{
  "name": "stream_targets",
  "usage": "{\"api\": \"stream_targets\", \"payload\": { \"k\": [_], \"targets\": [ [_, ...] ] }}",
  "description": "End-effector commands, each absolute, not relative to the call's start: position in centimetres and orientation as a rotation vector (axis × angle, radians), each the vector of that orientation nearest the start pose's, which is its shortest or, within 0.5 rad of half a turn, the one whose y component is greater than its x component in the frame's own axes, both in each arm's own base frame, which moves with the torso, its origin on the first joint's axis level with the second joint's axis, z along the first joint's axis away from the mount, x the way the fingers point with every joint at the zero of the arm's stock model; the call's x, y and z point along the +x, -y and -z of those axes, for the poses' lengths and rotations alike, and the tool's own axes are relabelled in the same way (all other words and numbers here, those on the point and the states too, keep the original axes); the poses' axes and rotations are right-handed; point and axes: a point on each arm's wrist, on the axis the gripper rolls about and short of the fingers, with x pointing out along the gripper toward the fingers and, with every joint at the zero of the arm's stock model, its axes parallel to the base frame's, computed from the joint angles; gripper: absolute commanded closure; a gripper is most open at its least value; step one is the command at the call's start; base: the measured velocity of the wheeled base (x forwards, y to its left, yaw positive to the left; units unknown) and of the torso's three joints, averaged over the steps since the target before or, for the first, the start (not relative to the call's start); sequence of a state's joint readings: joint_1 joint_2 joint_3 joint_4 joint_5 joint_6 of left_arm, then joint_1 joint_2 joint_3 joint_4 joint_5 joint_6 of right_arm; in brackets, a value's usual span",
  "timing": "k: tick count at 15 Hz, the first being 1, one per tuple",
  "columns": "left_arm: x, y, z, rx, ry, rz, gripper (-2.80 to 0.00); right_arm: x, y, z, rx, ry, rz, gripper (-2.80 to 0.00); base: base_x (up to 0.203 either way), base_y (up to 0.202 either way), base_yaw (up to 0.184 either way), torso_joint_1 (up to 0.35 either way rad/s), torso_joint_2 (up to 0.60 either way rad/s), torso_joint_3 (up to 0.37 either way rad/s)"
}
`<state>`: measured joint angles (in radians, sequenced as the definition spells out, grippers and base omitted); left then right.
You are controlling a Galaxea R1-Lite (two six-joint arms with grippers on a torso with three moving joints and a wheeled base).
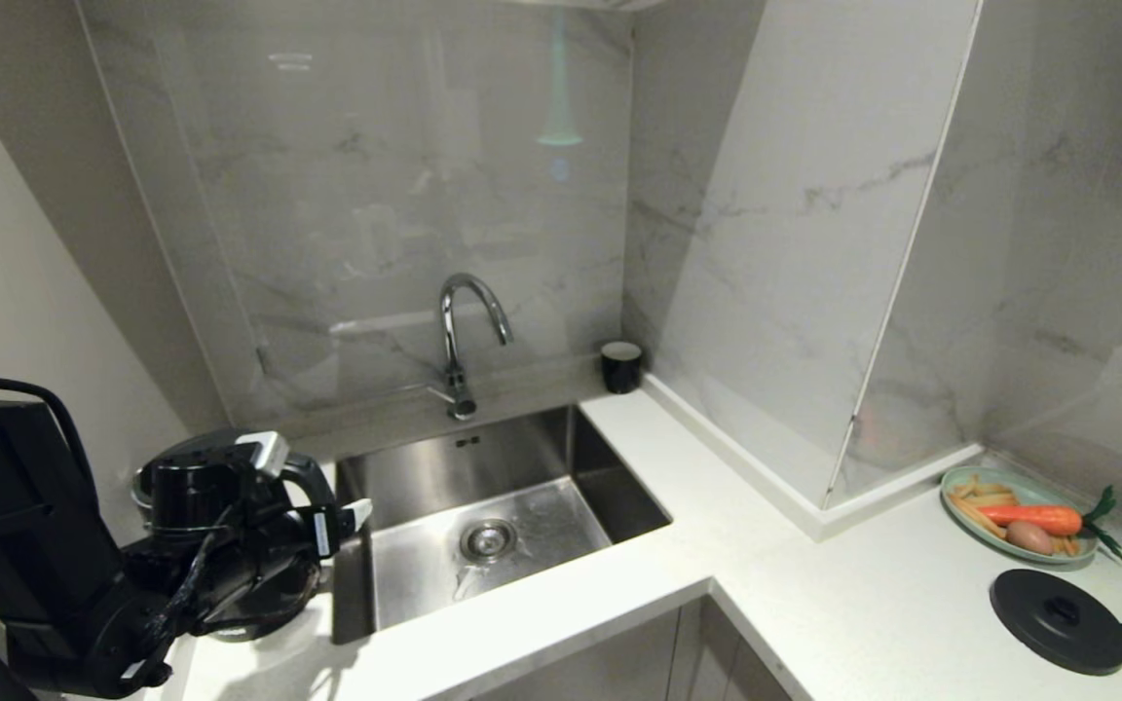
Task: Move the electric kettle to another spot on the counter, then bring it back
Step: Grab the kettle
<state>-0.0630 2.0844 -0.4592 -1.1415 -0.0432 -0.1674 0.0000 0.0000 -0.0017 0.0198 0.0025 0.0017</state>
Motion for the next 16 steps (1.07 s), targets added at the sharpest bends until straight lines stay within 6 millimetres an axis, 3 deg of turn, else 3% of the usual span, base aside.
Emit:
{"api": "stream_targets", "payload": {
  "k": [1, 4, 10, 16],
  "targets": [
    [31.2, 2.1, -2.9, -0.160, -0.491, 0.063, -2.80, -2.3, 0.0, -7.4, 0.002, -0.018, -0.003, 0.00, 0.000, 0.000, 0.000, 0.000, 0.00, 0.000],
    [32.4, 2.1, -3.2, -0.161, -0.458, 0.066, -2.80, -2.3, 0.0, -7.4, 0.002, -0.018, -0.003, 0.00, 0.000, 0.000, 0.000, 0.000, 0.00, 0.000],
    [33.9, 2.0, -1.9, -0.162, -0.463, 0.056, -2.80, -2.3, 0.0, -7.4, 0.002, -0.018, -0.003, 0.00, 0.000, 0.000, 0.000, 0.000, 0.00, 0.000],
    [35.5, 2.0, -2.5, -0.157, -0.402, 0.008, -2.80, -2.3, 0.0, -7.4, 0.002, -0.018, -0.003, 0.00, 0.000, 0.000, 0.000, 0.000, 0.00, 0.000]
  ]
}}
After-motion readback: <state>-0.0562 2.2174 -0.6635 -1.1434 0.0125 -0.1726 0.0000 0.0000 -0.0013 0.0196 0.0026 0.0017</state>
